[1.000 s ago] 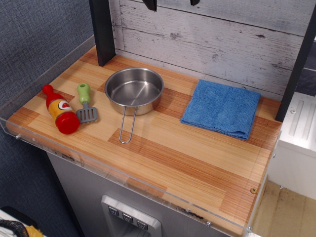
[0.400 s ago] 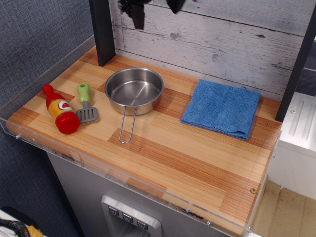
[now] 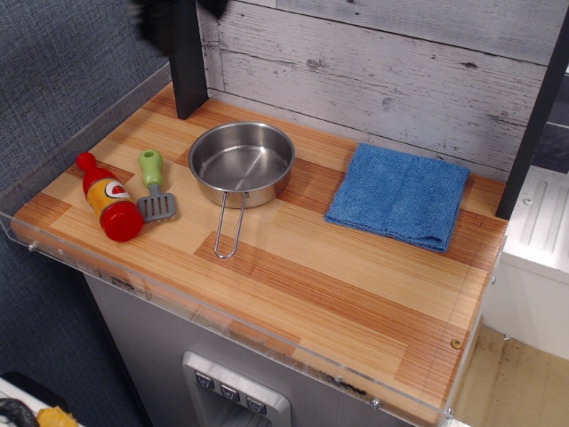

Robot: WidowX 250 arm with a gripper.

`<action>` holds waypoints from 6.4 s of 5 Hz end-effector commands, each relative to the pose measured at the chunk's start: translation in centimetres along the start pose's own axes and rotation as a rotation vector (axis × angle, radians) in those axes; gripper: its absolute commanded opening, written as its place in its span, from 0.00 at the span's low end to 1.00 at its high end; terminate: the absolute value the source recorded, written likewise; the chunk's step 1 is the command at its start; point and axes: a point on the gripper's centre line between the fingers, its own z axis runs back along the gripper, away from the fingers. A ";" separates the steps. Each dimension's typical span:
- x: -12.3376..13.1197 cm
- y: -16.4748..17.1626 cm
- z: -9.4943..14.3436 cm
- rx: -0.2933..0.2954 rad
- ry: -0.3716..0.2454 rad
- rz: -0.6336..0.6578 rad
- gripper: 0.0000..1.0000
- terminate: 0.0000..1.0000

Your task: Place the red bottle between the pot and the towel

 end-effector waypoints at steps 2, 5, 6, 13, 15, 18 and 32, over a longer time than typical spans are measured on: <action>2.2 4.0 -4.9 0.063 0.046 -0.122 1.00 0.00; 1.6 8.0 -7.8 0.090 0.061 -0.381 1.00 0.00; 2.1 8.8 -9.1 0.144 0.048 -0.407 1.00 0.00; 3.0 9.7 -11.2 0.001 0.226 -0.357 1.00 0.00; 3.3 9.4 -10.7 -0.034 0.227 -0.365 1.00 0.00; 0.7 7.8 -13.1 -0.060 0.307 -0.397 1.00 0.00; -11.6 0.5 -4.3 -0.400 0.255 -1.044 0.00 0.00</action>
